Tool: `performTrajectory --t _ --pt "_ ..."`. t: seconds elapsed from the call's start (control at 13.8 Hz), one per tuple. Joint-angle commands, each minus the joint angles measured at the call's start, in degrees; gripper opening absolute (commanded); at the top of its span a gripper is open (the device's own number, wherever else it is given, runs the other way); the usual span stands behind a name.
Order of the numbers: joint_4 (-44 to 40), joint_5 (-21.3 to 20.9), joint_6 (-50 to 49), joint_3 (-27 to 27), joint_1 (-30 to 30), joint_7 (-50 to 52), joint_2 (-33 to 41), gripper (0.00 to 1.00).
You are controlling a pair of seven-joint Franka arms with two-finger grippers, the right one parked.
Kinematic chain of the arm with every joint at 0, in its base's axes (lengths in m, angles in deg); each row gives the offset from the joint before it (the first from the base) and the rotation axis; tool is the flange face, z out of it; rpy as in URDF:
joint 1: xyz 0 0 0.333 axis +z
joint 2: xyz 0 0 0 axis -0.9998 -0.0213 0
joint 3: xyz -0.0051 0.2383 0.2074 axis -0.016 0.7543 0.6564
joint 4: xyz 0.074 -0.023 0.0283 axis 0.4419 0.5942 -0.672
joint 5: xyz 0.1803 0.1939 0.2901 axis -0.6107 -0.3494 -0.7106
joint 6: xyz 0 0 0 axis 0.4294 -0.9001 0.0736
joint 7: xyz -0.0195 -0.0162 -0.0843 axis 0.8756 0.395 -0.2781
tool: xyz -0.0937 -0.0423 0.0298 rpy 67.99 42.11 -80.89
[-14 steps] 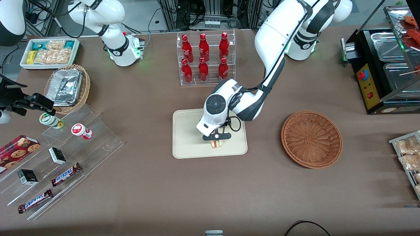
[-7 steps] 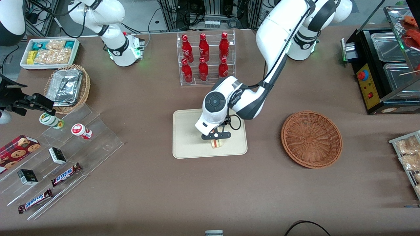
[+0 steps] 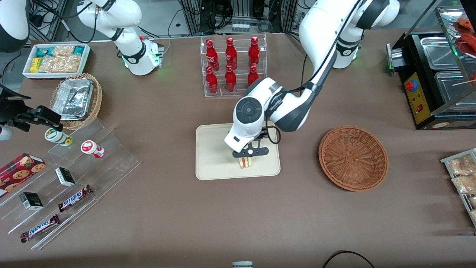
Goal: Place sandwich from basket to tray
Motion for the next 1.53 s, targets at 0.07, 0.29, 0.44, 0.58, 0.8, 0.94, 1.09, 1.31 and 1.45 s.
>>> performTrajectory --t 0.07,0.29,0.44,0.58,0.8,0.94,1.09,1.31,1.45 --pt "0.3 -1.2 -4.5 0.0 0.8 -1.7 3.6 1.00" --pt "0.8 -0.9 -10.6 3.2 1.5 -10.0 6.6 1.00" --pt "0.8 -0.6 -15.5 3.7 3.6 -11.7 8.5 1.00" --pt "0.8 0.0 -17.6 3.6 8.0 -17.4 10.7 1.00" --pt "1.4 1.6 -23.8 3.6 13.4 -24.2 14.7 1.00" --pt "2.1 1.6 -25.9 3.7 16.1 -28.6 16.7 1.00" --pt "6.2 1.3 -26.0 3.7 18.9 -32.5 20.3 1.00" --pt "10.2 1.2 -25.8 3.7 23.7 -37.9 24.2 1.00" --pt "11.0 0.7 -26.3 3.9 24.3 -38.2 25.5 1.00"
